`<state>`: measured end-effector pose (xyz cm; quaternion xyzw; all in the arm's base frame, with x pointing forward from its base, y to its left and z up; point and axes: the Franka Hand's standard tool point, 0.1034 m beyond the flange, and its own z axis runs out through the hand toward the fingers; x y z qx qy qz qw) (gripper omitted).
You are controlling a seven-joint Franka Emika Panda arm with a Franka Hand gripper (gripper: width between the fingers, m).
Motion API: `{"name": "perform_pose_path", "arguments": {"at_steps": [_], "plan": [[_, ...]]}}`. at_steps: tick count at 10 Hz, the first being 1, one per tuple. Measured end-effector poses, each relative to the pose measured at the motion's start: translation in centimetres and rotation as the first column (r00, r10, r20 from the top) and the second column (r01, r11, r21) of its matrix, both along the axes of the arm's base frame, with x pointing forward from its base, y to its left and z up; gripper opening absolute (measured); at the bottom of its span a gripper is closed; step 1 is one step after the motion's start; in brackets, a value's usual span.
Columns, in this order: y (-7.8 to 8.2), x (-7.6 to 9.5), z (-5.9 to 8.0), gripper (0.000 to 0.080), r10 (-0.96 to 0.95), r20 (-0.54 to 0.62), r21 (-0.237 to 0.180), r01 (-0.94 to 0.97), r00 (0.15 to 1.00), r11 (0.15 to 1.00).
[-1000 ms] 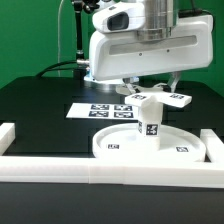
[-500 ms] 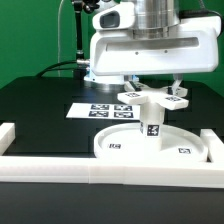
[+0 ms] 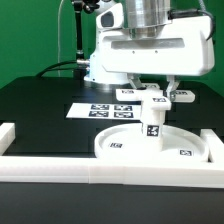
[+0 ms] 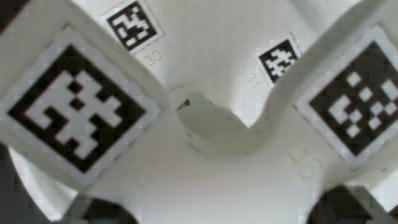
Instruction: Assemble round table
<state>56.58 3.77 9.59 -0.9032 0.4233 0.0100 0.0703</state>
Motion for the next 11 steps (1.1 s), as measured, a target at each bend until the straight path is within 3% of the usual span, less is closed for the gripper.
{"name": "perform_pose_path", "arguments": {"at_steps": [4, 6, 9, 11], "plan": [[0.0, 0.16, 0.14, 0.0452, -0.204, -0.021, 0.008, 0.204, 0.979, 0.979], [-0.05, 0.26, 0.21, 0.0452, -0.348, -0.038, 0.019, 0.349, 0.937, 0.937], [-0.33, 0.22, 0.33, 0.0452, -0.583, -0.066, 0.058, 0.586, 0.81, 0.808], [-0.32, 0.25, 0.35, 0.0453, -0.62, -0.069, 0.059, 0.624, 0.782, 0.78]]}}
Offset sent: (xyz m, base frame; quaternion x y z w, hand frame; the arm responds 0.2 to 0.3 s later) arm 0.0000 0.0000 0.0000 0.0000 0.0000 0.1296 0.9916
